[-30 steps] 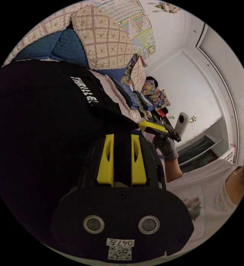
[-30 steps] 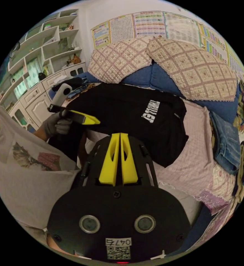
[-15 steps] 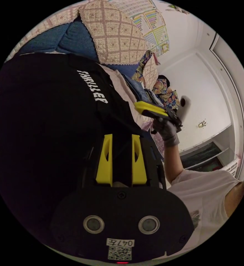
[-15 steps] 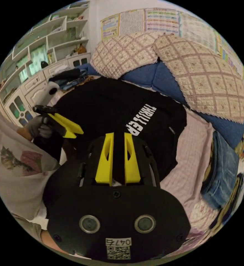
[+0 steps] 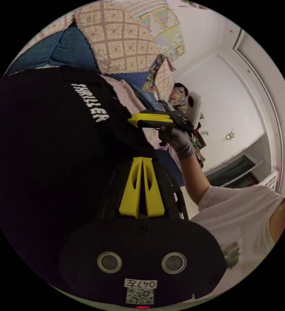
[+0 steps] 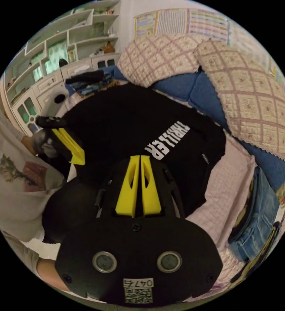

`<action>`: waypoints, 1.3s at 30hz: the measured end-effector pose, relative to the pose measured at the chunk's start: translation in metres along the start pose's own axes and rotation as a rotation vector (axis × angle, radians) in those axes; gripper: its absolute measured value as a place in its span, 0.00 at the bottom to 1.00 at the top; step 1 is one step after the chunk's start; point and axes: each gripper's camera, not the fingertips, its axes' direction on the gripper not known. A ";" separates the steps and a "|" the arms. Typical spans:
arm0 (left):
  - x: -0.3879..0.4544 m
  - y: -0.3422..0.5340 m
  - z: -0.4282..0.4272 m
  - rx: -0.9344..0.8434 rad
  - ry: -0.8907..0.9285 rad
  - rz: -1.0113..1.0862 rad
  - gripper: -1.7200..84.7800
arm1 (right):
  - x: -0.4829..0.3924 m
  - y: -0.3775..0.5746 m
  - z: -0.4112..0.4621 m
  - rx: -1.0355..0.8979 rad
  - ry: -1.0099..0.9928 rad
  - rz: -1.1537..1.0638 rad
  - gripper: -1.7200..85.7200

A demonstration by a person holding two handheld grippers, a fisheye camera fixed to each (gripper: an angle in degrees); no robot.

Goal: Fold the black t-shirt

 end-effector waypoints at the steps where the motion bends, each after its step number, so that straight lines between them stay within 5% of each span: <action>1: 0.009 0.000 -0.001 0.004 0.048 0.042 0.01 | 0.000 0.009 -0.017 0.040 -0.002 0.009 0.01; 7: 0.053 -0.001 0.006 -0.044 0.241 0.229 0.01 | 0.006 0.113 -0.147 0.279 -0.106 0.105 0.01; 12: 0.071 -0.008 0.008 -0.017 0.085 0.237 0.05 | -0.014 0.194 -0.203 0.434 -0.274 0.039 0.01; 20: 0.050 -0.077 0.040 -0.139 0.003 0.101 0.15 | -0.008 0.230 -0.225 0.391 -0.387 0.096 0.01; 26: 0.051 -0.122 0.116 -0.423 0.011 0.085 0.13 | 0.002 0.224 -0.246 0.329 -0.381 0.094 0.01; 30: 0.081 -0.121 0.108 -0.379 0.030 0.193 0.03 | 0.008 0.221 -0.266 0.319 -0.338 0.109 0.01; 39: 0.141 -0.044 0.031 -0.153 0.368 0.512 0.01 | 0.027 0.225 -0.282 0.254 -0.357 0.168 0.01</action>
